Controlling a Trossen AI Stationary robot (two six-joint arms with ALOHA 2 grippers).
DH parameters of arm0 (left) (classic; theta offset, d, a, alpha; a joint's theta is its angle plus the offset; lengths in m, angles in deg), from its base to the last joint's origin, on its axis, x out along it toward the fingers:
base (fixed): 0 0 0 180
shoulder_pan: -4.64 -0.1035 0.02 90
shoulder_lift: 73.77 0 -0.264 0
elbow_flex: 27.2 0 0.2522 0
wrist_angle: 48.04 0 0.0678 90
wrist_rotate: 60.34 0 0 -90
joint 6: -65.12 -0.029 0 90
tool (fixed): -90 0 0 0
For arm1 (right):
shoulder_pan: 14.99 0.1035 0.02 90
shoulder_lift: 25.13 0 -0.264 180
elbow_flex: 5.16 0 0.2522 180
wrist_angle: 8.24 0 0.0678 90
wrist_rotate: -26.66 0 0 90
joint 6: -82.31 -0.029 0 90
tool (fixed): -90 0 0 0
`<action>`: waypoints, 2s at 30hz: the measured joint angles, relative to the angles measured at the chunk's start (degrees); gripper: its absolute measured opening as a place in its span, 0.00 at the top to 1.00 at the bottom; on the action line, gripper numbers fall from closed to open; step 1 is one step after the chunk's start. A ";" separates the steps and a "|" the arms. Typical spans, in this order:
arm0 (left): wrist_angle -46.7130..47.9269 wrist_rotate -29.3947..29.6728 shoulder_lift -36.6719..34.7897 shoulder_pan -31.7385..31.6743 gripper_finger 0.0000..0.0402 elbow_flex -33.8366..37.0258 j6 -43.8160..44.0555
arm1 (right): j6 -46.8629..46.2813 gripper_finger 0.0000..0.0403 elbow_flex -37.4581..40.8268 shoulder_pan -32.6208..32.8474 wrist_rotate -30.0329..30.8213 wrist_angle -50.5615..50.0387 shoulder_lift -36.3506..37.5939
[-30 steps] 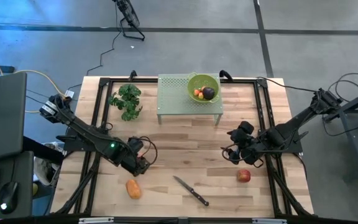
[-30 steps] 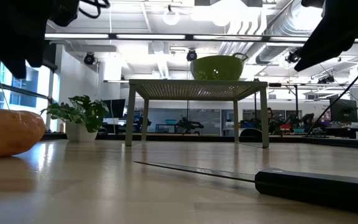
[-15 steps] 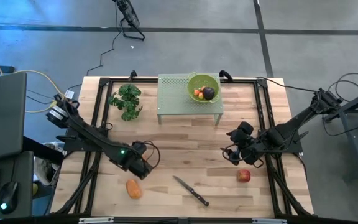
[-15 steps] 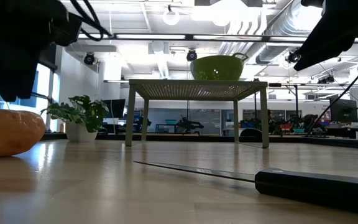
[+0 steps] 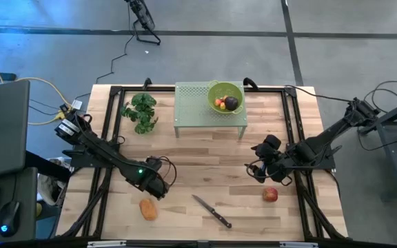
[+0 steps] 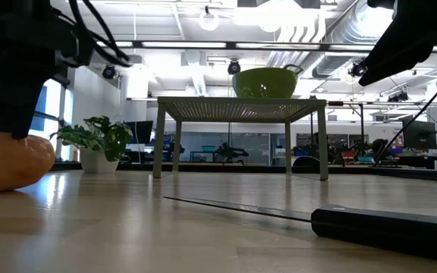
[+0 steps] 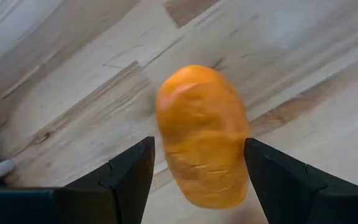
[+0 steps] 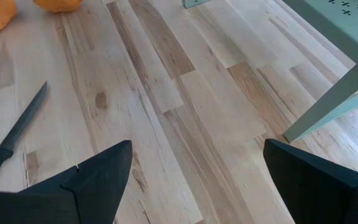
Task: Pick & Place Fruit
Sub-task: Put the top potato into the green strainer bowl on the top shelf
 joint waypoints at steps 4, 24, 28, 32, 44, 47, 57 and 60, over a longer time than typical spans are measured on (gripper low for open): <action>-0.01 0.03 0.01 0.00 0.40 0.00 0.20 | -0.01 0.12 0.00 0.01 0.07 0.00 0.00; -0.48 2.60 -0.07 -0.02 0.40 0.00 -5.01 | -0.01 0.12 0.00 0.01 0.00 0.01 0.00; -0.10 2.65 -0.09 -0.02 0.40 0.00 -4.07 | -0.02 0.12 0.00 0.01 0.00 0.00 0.00; 0.98 0.80 -0.09 -0.04 0.40 0.00 -3.40 | 0.00 0.12 0.00 0.01 0.00 0.02 0.00; 2.07 -1.60 -0.12 -3.49 0.40 0.00 -6.65 | 0.42 0.12 0.00 0.00 -0.04 0.01 -0.01; 2.07 -1.73 -0.14 -3.48 0.40 0.00 -6.95 | 0.42 0.12 0.00 -0.01 -0.04 0.02 -0.01; 0.39 -3.46 -0.14 -3.37 0.40 0.00 -2.60 | 0.42 0.12 0.00 -0.01 -0.04 0.04 -0.01; -3.17 -3.51 -0.14 -3.37 0.40 0.00 -2.73 | 0.42 0.12 0.00 -0.01 -0.04 0.10 -0.02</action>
